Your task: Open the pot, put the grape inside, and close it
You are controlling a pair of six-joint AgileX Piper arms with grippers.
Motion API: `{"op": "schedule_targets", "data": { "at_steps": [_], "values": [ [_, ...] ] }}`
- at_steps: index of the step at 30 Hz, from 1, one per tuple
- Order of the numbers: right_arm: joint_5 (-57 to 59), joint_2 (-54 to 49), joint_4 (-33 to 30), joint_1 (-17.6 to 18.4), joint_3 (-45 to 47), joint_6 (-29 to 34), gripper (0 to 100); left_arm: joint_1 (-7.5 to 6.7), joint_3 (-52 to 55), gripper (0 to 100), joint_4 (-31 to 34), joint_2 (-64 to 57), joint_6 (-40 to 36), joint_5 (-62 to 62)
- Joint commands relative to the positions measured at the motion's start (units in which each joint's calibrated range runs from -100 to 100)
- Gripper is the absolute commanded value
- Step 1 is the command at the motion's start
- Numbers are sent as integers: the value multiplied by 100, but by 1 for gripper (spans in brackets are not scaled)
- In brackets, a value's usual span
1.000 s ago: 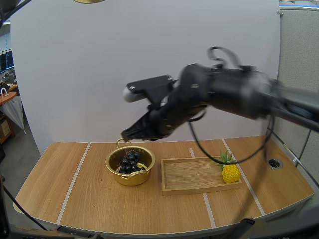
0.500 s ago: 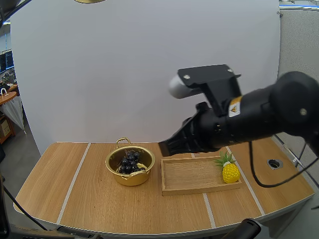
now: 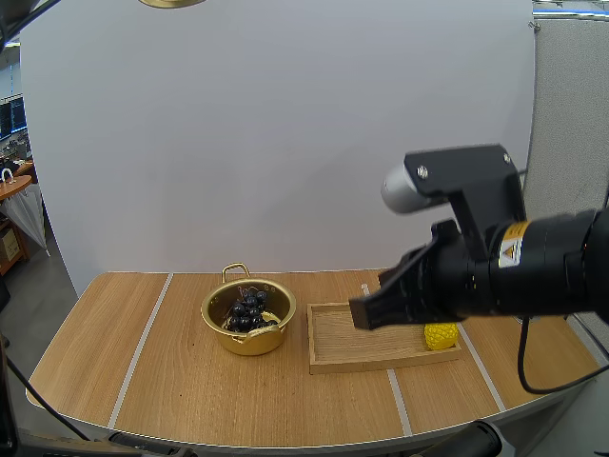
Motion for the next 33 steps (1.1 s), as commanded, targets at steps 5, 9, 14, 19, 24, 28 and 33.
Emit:
{"op": "schedule_targets", "data": {
  "at_steps": [5, 9, 14, 19, 24, 28, 33],
  "values": [
    [187, -472, 2, -100, 696, -18, 0, -17, 47, 0, -98, 149, 310, 3050],
    [224, -543, 2, -109, 831, -39, 0, -17, 330, 0, -130, 323, 390, 3050],
    [224, -543, 2, -109, 831, -39, 0, -17, 1099, 0, -590, 417, 862, 3050],
    [224, -543, 2, -109, 831, -39, 0, -17, 2087, 0, -1122, 430, 1406, 3050],
    [224, -543, 2, -109, 831, -39, 0, -17, 3003, 0, -1188, 572, 1773, 3050],
    [224, -543, 2, -116, 831, -39, 0, -17, 3450, 0, -1188, 900, 1936, 3050],
    [224, -543, 11, -167, 831, -39, 0, -17, 3773, 0, -1188, 1480, 2012, 3050]
  ]
}}
